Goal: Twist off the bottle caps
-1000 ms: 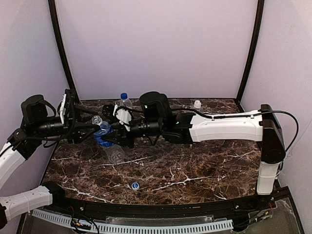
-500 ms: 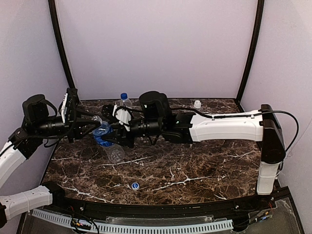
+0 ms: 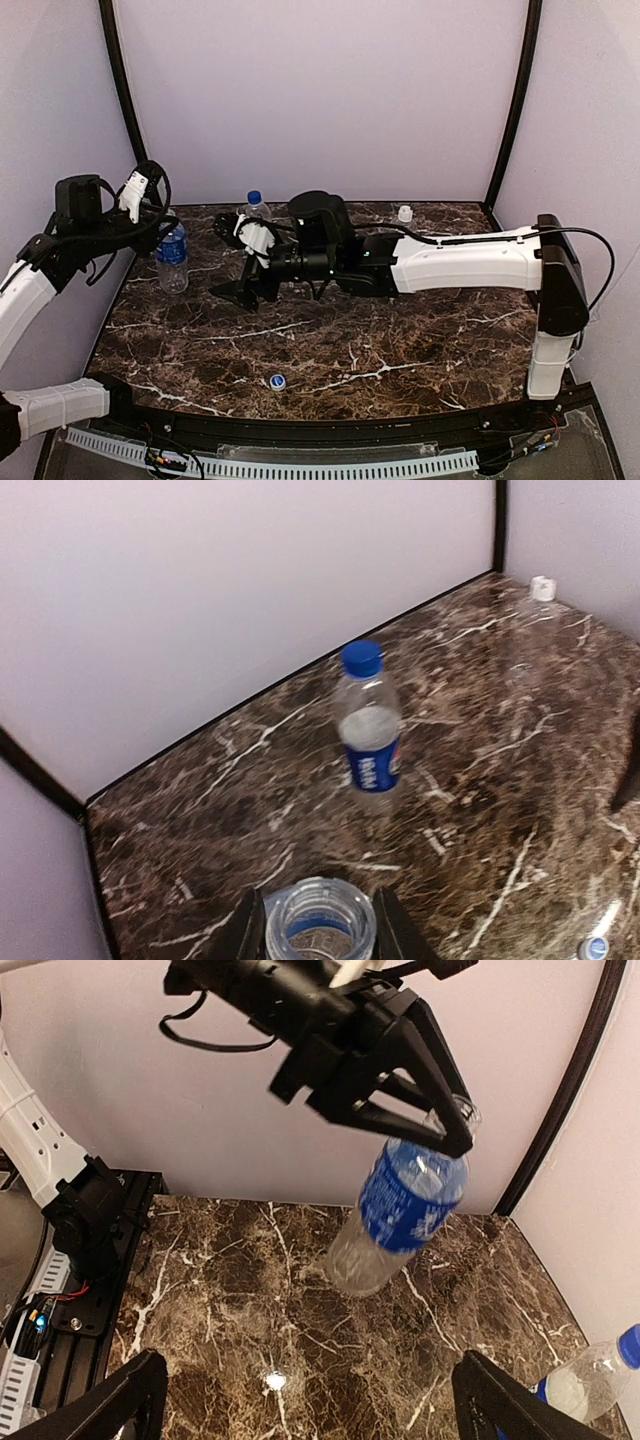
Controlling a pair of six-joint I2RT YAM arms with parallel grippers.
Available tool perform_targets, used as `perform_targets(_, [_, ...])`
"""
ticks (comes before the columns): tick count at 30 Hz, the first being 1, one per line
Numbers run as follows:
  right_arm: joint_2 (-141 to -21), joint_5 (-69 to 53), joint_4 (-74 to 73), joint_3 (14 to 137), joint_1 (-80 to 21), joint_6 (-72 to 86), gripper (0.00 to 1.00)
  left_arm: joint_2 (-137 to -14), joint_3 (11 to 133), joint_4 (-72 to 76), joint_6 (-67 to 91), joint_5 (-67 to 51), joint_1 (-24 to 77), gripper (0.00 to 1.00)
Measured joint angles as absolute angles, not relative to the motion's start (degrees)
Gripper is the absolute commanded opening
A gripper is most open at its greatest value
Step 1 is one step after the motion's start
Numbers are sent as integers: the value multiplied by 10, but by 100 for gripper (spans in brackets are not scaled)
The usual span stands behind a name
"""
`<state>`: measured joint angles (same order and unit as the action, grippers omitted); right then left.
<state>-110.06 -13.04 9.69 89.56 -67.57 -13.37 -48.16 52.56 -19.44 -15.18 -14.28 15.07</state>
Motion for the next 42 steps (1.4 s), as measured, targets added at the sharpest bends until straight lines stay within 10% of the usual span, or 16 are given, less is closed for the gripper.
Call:
perform_targets(10, [-1051,-159,109,839,-678,-112,99,-638,637,-283,-234,-126,-171,1])
perform_targets(26, [-1008,-153,154,808,-724,-93,99,-564,373,-10,-135,-249,-216,1])
perform_targets(42, [-1006,-134,158,792,-741,-107,99,-585,355,62,-114,-309,-237,1])
